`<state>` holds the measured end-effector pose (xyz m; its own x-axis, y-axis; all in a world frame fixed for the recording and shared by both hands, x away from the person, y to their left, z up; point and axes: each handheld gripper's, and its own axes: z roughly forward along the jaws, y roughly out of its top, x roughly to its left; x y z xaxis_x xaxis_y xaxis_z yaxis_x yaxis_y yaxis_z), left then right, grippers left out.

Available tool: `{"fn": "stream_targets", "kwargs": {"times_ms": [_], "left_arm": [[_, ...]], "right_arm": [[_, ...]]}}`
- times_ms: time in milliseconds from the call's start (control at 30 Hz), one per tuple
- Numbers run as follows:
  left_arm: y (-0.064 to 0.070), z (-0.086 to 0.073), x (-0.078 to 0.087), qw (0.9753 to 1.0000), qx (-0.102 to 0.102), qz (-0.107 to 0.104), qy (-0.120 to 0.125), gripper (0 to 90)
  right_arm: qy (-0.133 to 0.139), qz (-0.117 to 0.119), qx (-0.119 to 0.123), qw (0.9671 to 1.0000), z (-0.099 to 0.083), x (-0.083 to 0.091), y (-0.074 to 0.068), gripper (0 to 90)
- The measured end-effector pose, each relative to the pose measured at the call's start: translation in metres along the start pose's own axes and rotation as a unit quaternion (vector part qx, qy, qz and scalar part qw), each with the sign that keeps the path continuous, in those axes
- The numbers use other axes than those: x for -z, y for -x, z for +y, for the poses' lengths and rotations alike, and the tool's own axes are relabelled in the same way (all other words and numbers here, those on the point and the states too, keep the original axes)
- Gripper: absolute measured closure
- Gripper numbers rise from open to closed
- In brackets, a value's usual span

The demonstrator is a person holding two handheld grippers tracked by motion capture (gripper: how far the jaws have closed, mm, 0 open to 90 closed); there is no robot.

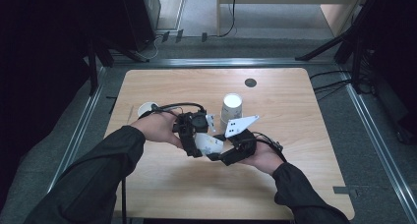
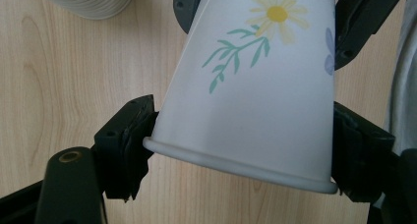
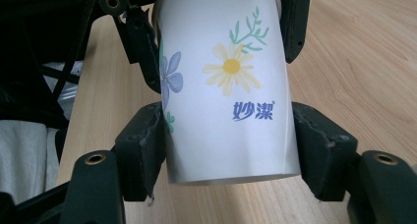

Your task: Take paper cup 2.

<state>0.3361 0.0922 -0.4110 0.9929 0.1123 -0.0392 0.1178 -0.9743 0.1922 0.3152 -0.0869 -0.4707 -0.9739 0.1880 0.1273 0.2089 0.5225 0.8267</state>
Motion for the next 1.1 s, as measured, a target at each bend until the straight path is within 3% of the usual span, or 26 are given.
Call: {"fn": "stream_targets", "kwargs": {"times_ms": [233, 533, 767, 1067, 1100], "left_arm": [[-0.001, -0.001, 0.001, 0.9999, 0.002, 0.004, 0.010, 18.8], [-0.005, -0.013, 0.005, 0.9972, 0.032, 0.000, 0.067, 13.9], [-0.004, -0.027, 0.003, 0.9906, 0.054, -0.002, 0.126, 13.1], [-0.004, -0.041, -0.005, 0.9795, 0.079, -0.007, 0.185, 11.0], [-0.004, -0.042, -0.005, 0.9773, 0.082, -0.009, 0.195, 10.9]], "right_arm": [[0.002, 0.002, 0.000, 1.0000, 0.001, 0.001, 0.000, 34.4], [0.010, -0.001, -0.003, 0.9999, 0.000, 0.009, 0.003, 34.3], [0.017, -0.002, -0.006, 0.9998, -0.001, 0.016, 0.005, 34.3], [0.021, 0.003, -0.012, 0.9997, -0.002, 0.023, 0.007, 34.3], [0.022, 0.001, -0.010, 0.9997, -0.002, 0.024, 0.007, 34.3]]}}
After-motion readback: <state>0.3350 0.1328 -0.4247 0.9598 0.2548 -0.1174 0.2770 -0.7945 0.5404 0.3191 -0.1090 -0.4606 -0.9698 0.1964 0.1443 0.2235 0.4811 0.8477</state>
